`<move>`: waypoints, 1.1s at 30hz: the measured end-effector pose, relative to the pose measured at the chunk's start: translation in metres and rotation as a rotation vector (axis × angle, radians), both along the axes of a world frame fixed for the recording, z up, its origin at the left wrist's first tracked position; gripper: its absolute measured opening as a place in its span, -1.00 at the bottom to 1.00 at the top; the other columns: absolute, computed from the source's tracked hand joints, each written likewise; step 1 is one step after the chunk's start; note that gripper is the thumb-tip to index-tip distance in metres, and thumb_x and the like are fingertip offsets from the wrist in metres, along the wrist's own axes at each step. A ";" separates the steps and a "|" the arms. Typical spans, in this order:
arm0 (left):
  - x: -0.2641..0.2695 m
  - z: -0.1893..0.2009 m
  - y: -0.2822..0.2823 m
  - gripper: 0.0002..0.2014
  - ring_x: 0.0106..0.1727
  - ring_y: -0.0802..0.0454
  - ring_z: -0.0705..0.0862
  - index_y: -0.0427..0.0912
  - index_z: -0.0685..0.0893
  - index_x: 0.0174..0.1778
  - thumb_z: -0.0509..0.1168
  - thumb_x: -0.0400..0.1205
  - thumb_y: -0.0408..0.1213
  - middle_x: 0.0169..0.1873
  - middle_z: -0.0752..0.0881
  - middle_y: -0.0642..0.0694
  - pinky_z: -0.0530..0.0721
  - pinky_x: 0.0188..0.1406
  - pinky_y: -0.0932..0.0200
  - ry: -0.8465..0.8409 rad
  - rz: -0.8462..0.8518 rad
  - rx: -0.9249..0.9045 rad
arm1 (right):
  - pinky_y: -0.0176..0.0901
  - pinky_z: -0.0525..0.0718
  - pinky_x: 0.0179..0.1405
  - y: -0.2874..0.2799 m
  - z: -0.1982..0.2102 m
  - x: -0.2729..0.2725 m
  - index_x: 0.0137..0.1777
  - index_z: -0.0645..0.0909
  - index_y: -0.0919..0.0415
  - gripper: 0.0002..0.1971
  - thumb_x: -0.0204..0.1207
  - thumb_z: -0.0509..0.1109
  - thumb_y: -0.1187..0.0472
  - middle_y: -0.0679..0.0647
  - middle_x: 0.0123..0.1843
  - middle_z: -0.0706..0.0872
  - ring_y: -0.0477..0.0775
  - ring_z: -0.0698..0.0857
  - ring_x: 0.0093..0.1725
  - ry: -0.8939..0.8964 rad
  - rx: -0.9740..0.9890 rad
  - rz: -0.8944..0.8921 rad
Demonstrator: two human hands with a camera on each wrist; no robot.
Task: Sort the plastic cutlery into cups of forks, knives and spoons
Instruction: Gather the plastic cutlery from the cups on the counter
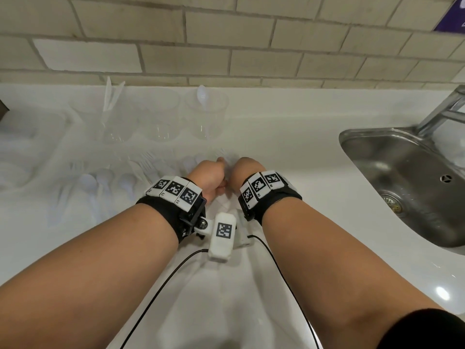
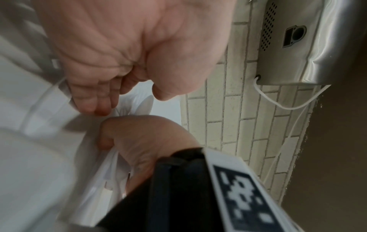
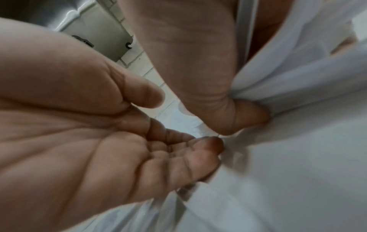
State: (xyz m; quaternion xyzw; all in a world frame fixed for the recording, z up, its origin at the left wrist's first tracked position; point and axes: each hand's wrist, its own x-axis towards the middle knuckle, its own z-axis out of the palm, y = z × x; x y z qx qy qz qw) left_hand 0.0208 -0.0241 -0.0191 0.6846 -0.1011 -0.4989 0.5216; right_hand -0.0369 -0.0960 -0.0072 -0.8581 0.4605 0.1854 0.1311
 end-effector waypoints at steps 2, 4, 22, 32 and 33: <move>0.000 0.001 0.004 -0.67 -0.15 -0.07 0.55 -0.26 0.51 -0.07 0.04 0.76 -0.06 -0.25 0.52 -0.16 0.56 -0.21 0.13 0.030 0.000 -0.015 | -0.08 0.58 0.25 0.002 0.002 -0.003 0.35 0.51 0.36 -0.65 0.61 0.32 0.23 0.20 0.36 0.61 0.18 0.61 0.35 -0.034 -0.024 -0.004; 0.002 0.003 0.009 -0.61 -0.07 -0.07 0.59 -0.32 0.48 0.21 0.07 0.75 -0.02 -0.06 0.57 -0.23 0.61 0.00 0.05 0.093 0.013 -0.050 | -0.11 0.59 0.17 0.002 0.007 -0.008 0.30 0.53 0.37 -0.68 0.61 0.29 0.24 0.21 0.31 0.64 0.18 0.64 0.30 -0.114 -0.008 -0.037; 0.037 0.019 0.066 -0.42 0.33 -0.37 0.61 -0.37 0.59 0.29 0.00 0.74 0.10 0.27 0.64 -0.40 0.43 0.46 -0.28 0.615 -0.179 -0.236 | -0.09 0.64 -0.41 0.054 0.088 0.011 -0.12 0.54 0.40 -0.79 0.23 0.40 0.41 0.18 -0.45 0.59 0.09 0.64 -0.50 -1.598 0.780 -0.225; 0.046 0.023 0.108 -0.13 0.15 -0.52 0.68 -0.27 0.60 0.31 -0.10 0.54 0.46 0.15 0.72 -0.41 0.52 0.17 -0.52 0.682 -0.322 -0.369 | -0.07 0.58 -0.34 0.081 0.104 0.047 -0.30 0.54 0.33 -0.94 0.29 0.34 0.46 0.11 -0.53 0.58 0.14 0.58 -0.47 -1.668 0.735 0.017; 0.050 0.022 0.111 -0.17 0.15 -0.48 0.69 -0.29 0.64 0.26 -0.05 0.55 0.42 0.13 0.73 -0.40 0.52 0.18 -0.50 0.671 -0.327 -0.405 | -0.07 0.58 -0.35 0.082 0.103 0.049 -0.29 0.54 0.34 -0.95 0.30 0.34 0.46 0.11 -0.53 0.58 0.15 0.58 -0.47 -1.670 0.736 0.016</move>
